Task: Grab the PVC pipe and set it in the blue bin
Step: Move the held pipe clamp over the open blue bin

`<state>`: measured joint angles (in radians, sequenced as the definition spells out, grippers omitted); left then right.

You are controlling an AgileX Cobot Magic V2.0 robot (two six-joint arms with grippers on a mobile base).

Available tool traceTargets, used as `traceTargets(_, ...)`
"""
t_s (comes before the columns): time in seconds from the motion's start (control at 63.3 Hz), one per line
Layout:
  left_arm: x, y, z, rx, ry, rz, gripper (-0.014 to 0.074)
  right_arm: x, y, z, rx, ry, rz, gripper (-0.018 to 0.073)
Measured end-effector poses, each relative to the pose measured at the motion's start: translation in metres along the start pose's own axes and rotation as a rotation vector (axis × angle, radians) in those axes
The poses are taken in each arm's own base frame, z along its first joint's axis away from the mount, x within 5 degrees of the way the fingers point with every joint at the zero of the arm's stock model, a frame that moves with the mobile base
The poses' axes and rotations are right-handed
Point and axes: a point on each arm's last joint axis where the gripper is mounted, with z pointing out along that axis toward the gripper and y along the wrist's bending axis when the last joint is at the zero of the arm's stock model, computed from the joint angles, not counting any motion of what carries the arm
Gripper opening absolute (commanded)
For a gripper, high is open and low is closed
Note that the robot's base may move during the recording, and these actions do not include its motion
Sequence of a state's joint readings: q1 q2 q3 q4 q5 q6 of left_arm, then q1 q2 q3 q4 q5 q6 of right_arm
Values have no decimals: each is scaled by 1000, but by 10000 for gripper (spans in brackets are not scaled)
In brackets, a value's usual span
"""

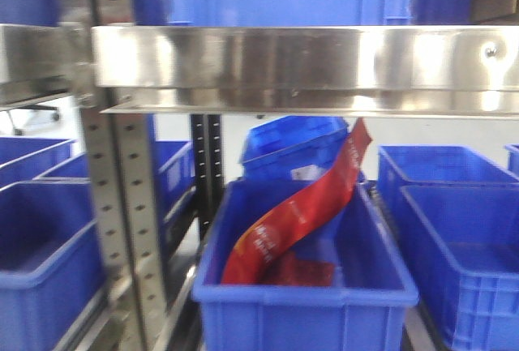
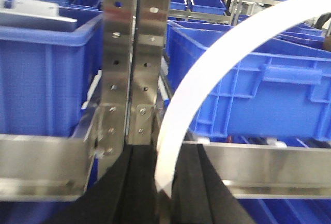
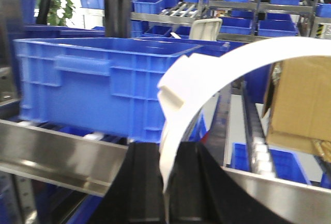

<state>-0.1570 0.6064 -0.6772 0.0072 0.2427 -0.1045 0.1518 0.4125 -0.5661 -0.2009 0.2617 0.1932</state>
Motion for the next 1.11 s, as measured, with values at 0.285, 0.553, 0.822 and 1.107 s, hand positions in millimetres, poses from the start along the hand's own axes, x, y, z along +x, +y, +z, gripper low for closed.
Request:
traceTargets(0.285,0,0,0,0,0,0,-111,0,0,0,0,0,0,-169)
traceTargets(0.553,0,0,0,0,0,0,-111,0,0,0,0,0,0,-169)
traceTargets(0.822,0,0,0,0,0,0,-111,0,0,0,0,0,0,-169)
traceTargets(1.107,0,0,0,0,0,0,-111,0,0,0,0,0,0,-169)
